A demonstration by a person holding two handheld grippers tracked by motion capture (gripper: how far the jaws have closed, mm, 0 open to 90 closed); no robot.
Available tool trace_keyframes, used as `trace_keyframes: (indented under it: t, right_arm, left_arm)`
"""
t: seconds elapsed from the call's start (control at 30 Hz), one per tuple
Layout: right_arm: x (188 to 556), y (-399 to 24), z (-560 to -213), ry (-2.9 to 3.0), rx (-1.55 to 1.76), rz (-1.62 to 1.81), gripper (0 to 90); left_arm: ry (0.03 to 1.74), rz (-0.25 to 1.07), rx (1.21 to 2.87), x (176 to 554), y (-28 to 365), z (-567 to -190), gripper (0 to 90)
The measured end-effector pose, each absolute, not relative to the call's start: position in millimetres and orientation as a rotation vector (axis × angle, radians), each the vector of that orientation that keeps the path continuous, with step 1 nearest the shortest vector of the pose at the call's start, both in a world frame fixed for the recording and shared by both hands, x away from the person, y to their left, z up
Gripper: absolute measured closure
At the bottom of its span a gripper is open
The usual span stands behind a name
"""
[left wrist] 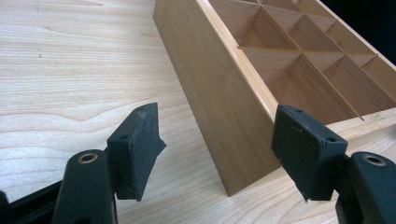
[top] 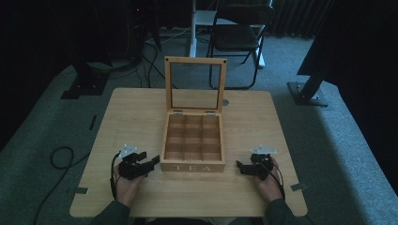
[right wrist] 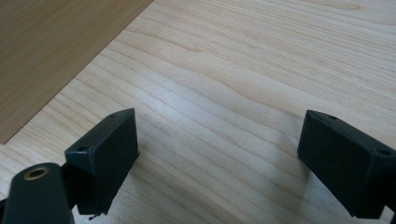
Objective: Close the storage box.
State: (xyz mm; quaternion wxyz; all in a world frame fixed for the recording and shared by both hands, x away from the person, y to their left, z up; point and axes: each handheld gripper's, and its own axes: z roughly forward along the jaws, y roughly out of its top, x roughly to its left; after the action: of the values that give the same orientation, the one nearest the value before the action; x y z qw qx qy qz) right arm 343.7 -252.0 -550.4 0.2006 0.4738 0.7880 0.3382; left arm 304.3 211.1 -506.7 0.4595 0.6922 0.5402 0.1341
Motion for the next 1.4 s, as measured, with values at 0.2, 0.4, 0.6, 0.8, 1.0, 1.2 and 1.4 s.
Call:
trace_keyframes:
  t: [0.2,0.4,0.6,0.8,1.0,1.2,1.4]
  right_arm:
    - [344,-252,-550,2.205,1.321,0.946,11.8]
    - [344,-252,-550,2.206,1.321,0.946,11.8]
    - [344,-252,-550,2.213,1.314,0.95,11.8]
    - [344,-252,-550,2.213,1.314,0.951,11.8]
    - [344,-252,-550,2.214,1.314,0.951,11.9]
    - [344,-252,-550,2.214,1.313,0.951,11.9]
    - [344,-252,-550,2.219,1.307,0.954,12.0]
  left_arm:
    - [1.318,0.384,1.739,301,208,-505,32.3]
    - [1.326,0.378,1.731,302,208,-505,31.7]
    - [1.344,0.359,1.743,304,208,-506,31.6]
    - [1.354,0.34,1.744,307,210,-505,31.6]
    - [1.331,0.358,1.754,311,210,-495,30.9]
    - [1.3,0.372,1.766,315,210,-484,29.3]
    - [1.295,0.389,1.773,318,213,-477,29.4]
